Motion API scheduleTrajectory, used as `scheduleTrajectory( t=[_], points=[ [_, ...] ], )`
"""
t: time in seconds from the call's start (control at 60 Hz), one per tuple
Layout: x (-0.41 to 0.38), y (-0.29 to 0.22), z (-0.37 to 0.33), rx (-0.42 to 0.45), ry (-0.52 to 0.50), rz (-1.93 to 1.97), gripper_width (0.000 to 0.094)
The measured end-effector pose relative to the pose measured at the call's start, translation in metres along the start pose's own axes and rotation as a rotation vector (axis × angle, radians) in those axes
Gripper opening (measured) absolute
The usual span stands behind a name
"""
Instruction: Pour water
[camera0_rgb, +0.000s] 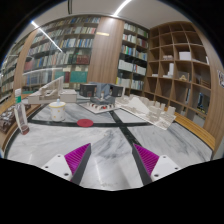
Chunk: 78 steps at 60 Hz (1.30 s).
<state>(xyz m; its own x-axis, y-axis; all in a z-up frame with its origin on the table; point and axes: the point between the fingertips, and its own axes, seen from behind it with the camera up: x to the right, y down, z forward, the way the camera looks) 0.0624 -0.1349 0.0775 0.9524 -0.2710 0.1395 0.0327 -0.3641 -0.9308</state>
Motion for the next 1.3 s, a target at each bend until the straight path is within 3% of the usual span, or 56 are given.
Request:
scheduleTrajectory(
  t=[0.3, 0.617, 0.867, 1.033, 1.167, 1.3],
  points=[
    [-0.057, 0.016, -0.047, -0.017, -0.086, -0.100, 0.0848],
    [-0.219, 0.005, -0.124, -0.020, -0.261, -0.029, 0.0849],
    [-0.358, -0.030, -0.097, 0.050, -0.352, -0.027, 0.0850],
    [-0.409, -0.059, -0.035, 0.100, -0.329, -0.040, 0.0849],
    [-0.434, -0.065, 0.013, 0.088, -0.309, -0.022, 0.0790],
    [-0.444, -0.062, 0.044, 0.068, -0.290, 0.019, 0.0594]
  ],
)
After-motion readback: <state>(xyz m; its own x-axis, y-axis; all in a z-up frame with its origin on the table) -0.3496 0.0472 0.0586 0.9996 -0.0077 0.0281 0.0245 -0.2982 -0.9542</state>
